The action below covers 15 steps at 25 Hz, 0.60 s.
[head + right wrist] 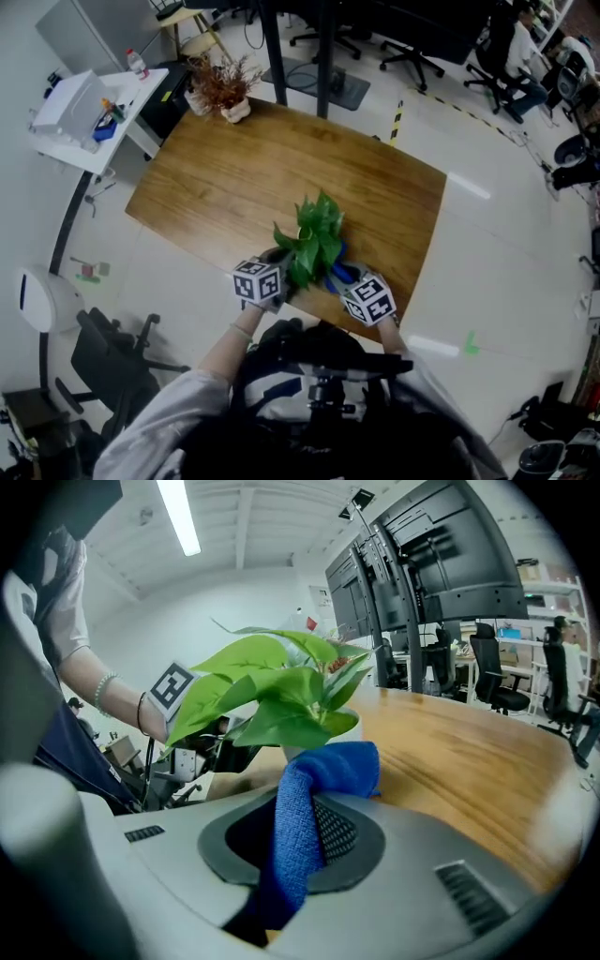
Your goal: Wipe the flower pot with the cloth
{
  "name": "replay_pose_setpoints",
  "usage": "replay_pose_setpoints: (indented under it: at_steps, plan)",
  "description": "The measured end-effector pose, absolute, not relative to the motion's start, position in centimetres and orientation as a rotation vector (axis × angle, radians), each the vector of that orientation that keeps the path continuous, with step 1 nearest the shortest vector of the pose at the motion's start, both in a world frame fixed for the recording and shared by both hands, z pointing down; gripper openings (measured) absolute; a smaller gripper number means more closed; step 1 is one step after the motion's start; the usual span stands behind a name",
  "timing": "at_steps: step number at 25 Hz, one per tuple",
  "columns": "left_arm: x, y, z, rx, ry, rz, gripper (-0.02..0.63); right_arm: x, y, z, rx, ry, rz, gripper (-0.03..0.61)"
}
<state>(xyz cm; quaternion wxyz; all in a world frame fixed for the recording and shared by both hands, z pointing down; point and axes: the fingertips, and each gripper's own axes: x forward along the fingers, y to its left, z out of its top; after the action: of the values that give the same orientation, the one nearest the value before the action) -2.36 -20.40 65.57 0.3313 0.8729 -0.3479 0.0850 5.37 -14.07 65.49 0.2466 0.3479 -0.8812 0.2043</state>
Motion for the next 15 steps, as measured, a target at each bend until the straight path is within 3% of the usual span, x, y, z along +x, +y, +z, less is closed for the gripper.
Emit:
replay_pose_setpoints:
  at_steps: [8,15]
  plan:
    - [-3.5,-22.5,66.0,2.245,-0.959,0.198,0.008,2.8,-12.3,67.1,0.867,-2.37,0.6,0.063]
    - [-3.8,-18.2,65.6,2.204,-0.962,0.148,0.008,9.5,-14.1,65.6,1.066,-2.324,0.603,0.063]
